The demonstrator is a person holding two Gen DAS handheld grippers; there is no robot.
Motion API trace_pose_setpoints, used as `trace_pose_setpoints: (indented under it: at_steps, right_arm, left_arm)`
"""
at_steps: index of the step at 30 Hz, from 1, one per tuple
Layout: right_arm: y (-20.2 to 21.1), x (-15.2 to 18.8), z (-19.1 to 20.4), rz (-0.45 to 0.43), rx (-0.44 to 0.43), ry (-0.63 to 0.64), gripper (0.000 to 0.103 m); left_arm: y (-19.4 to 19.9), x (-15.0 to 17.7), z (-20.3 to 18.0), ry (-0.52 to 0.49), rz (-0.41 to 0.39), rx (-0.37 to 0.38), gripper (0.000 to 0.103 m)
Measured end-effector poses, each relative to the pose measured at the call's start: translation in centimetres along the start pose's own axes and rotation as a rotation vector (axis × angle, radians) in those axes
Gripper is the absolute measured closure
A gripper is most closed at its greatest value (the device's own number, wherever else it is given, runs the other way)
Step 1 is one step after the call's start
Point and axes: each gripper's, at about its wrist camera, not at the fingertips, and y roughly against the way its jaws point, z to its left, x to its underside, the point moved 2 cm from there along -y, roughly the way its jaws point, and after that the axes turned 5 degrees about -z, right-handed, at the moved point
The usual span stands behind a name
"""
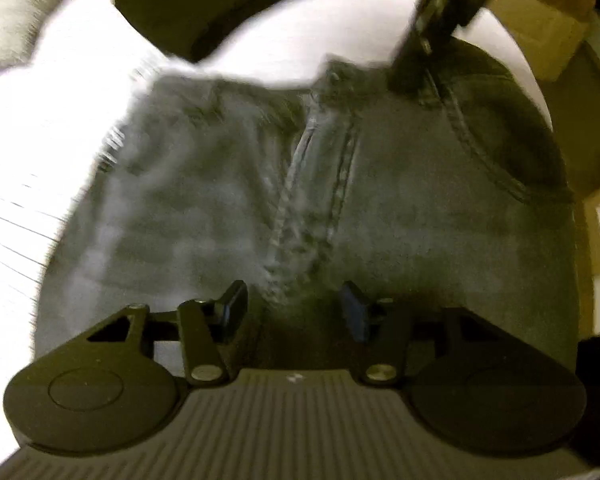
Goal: Fold clothes
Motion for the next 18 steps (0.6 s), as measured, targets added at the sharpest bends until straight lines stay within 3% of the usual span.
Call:
trace_pose_setpoints:
  at_steps: [2, 4, 9, 11, 13, 14, 15, 18]
  right_arm:
    - [1.3, -1.3, 1.1, -0.072, -0.026, 0.070, 0.089]
    - [-0.3, -1.6, 1.0, -0.076, 0.006, 0.118, 0.089]
    - [-7.1, 0.0, -2.7, 0.027, 0.073, 0.111, 0.089]
    - [-6.8, 0.5, -3.4, 0.022, 0.071, 0.088, 0.089]
    - [-6.1, 0.7, -3.5, 0.009, 0.083, 0.081, 0.079]
    - [-5.4, 0.7, -3.4, -0.002, 0.099, 0.087, 0.060]
    - [-4.8, 0.7, -3.2, -0.015, 0.115, 0.093, 0.052]
    - [-2.4, 0.7, -2.1, -0.077, 0.150, 0.113, 0.048]
  left_arm:
    - [0.1, -0.3, 0.2, 0.032, -0.017, -0.018, 0.055]
    - [-1.1, -0.3, 0.1, 0.046, 0.013, -0.016, 0.055]
    - [-3.1, -0.2, -0.6, 0.031, 0.061, -0.025, 0.054]
    - [-3.1, -0.2, -0.7, 0.036, 0.066, -0.032, 0.054]
    - [-2.4, 0.0, -0.2, 0.070, 0.057, -0.038, 0.054]
    - [-1.9, 0.1, 0.1, 0.090, 0.048, -0.043, 0.054]
    - [-1.4, 0.2, 0.4, 0.106, 0.040, -0.049, 0.053]
    - [-0.9, 0.9, 1.1, 0.129, 0.041, -0.077, 0.054]
